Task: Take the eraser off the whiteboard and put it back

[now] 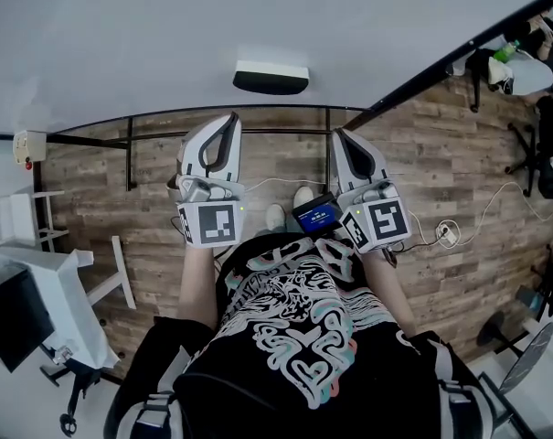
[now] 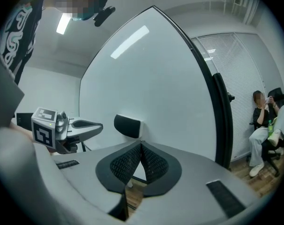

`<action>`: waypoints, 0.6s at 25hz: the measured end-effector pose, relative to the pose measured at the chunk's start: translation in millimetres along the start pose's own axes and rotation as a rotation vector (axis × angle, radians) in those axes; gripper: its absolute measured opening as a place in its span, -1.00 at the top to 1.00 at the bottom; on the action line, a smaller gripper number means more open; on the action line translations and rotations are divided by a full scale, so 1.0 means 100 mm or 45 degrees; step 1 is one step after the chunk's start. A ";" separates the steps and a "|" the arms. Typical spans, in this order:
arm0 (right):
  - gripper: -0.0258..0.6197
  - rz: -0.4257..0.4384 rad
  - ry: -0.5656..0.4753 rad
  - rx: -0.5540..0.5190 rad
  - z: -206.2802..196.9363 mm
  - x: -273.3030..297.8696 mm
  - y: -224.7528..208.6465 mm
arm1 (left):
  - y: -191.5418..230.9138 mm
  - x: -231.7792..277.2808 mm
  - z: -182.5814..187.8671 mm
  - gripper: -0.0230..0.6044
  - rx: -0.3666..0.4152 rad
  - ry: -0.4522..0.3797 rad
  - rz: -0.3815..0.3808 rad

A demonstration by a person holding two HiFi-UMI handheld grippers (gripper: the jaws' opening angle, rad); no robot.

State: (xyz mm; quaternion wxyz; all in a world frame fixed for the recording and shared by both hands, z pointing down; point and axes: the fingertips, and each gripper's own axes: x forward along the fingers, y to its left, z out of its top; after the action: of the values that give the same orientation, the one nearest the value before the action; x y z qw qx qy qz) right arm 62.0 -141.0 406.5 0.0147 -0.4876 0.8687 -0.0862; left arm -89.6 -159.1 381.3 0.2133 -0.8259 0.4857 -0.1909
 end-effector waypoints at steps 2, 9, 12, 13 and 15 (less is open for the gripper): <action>0.83 0.055 -0.034 0.045 0.03 0.01 0.03 | 0.01 0.01 0.02 0.88 0.064 -0.004 0.003; 0.83 0.129 -0.050 0.067 0.04 0.11 0.04 | -0.12 0.19 -0.05 0.43 0.352 0.067 -0.058; 0.83 0.137 -0.048 0.064 0.04 0.14 0.05 | -0.12 0.23 -0.08 0.33 0.424 0.099 -0.065; 0.83 0.136 -0.046 0.064 0.04 0.15 0.05 | -0.11 0.25 -0.09 0.33 0.442 0.105 -0.063; 0.83 0.131 -0.043 0.064 0.03 0.15 0.02 | -0.11 0.28 -0.10 0.28 0.480 0.117 -0.059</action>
State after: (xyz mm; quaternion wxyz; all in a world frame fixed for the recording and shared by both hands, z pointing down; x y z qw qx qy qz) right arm 52.3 -153.3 403.8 0.0459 -0.4433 0.8897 -0.0990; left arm -74.3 -180.3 398.6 0.3373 -0.7727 0.4315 -0.3209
